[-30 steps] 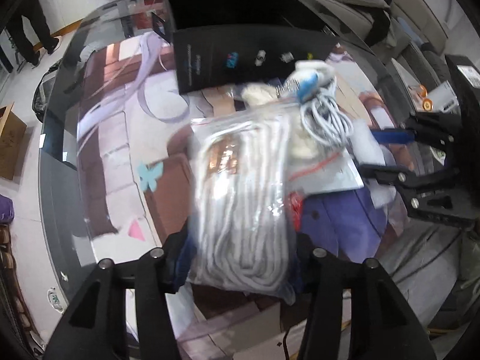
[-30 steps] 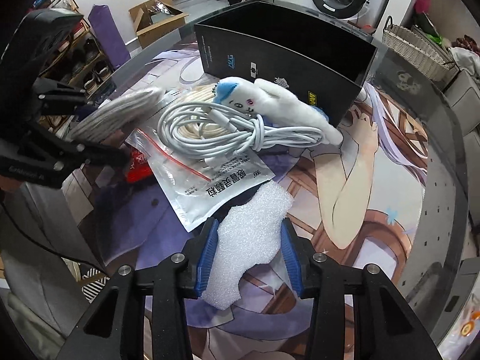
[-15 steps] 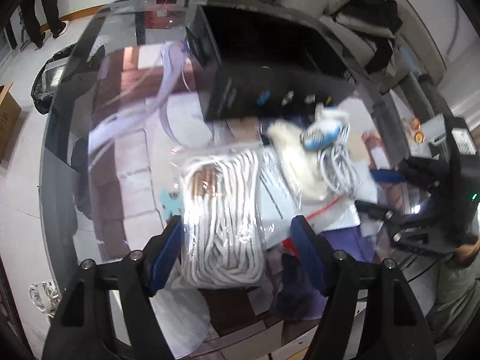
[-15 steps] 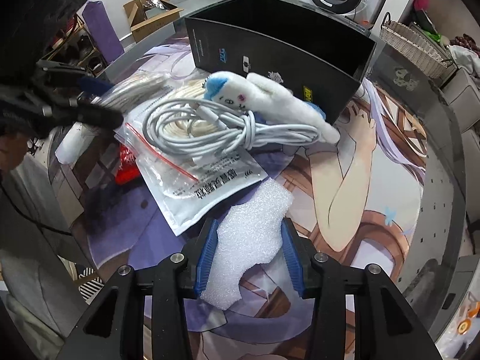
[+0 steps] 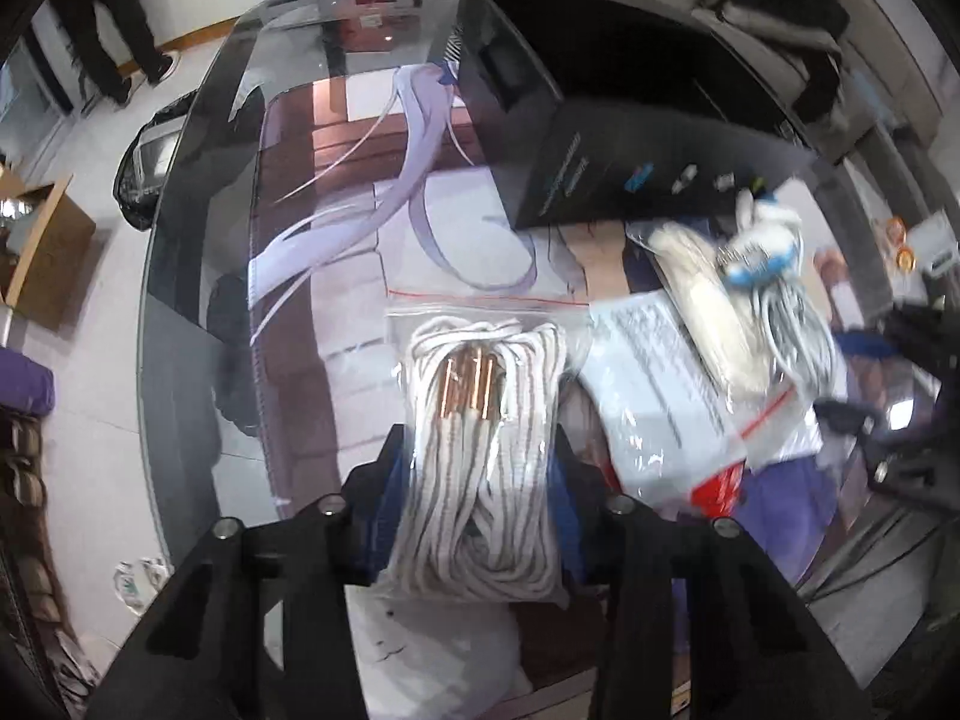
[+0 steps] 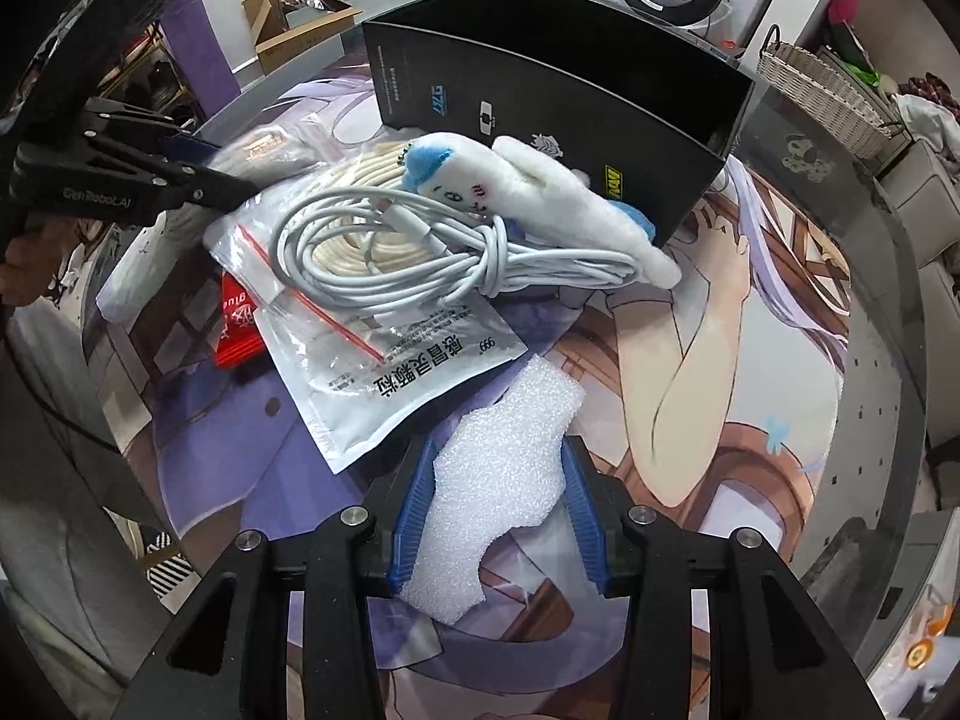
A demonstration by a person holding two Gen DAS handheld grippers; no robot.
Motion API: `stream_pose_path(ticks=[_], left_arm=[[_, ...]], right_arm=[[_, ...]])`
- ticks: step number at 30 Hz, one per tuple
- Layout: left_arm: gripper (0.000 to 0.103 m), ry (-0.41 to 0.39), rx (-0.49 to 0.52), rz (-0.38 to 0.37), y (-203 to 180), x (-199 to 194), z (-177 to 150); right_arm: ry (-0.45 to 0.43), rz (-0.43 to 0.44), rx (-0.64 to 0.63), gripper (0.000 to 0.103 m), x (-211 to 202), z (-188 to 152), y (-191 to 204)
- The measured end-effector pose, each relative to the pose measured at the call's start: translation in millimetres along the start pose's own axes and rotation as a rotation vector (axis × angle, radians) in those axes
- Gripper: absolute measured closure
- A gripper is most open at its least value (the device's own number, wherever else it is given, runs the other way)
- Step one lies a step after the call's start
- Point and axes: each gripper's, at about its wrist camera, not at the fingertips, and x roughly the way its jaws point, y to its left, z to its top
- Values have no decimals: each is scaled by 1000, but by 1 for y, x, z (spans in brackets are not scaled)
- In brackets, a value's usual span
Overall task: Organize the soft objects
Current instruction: 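Lift the bagged rope with the left tool while the right tool lifts the foam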
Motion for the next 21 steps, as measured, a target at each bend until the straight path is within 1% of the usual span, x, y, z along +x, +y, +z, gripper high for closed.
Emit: stream_pose_path(ticks=[2, 3, 4, 5, 6, 7, 9, 11, 12, 13, 14, 15, 17, 21], left_arm=[[63, -2, 4, 24, 0, -2, -3], [60, -6, 23, 43, -3, -1, -4], [52, -8, 40, 58, -7, 1, -5], [47, -6, 63, 73, -12, 2, -5], [40, -8, 90, 86, -17, 4, -7], [38, -11, 88, 106, -18, 6, -9], [39, -16, 62, 94, -14, 4, -9], [45, -12, 66, 88, -16, 3, -8], [55, -17, 71, 84, -18, 3, -8], [60, -20, 87, 84, -19, 4, -7], [61, -20, 105, 82, -22, 3, -7], [63, -19, 98, 77, -22, 1, -6], [68, -23, 104, 74, -29, -2, -7], [72, -36, 102, 57, -29, -9, -8]], right_arm=[[12, 1, 6, 58, 0, -1, -1], [20, -1, 9, 57, 2, -1, -1], [19, -1, 14, 54, 2, -4, -4], [20, -3, 17, 53, 2, -4, -4], [23, -3, 16, 53, 3, -4, -4], [24, -1, 16, 52, 4, -4, -8], [26, -1, 15, 52, 4, -4, -9], [28, 2, 13, 53, 5, -6, -11], [30, 5, 13, 53, 5, -7, -12], [27, 5, 7, 56, 5, -8, -13], [24, 7, -3, 59, 5, -8, -13], [21, 11, -14, 61, 4, -9, -11], [14, -1, -43, 62, 2, -11, -7], [-3, -4, -45, 62, -2, -11, -8]])
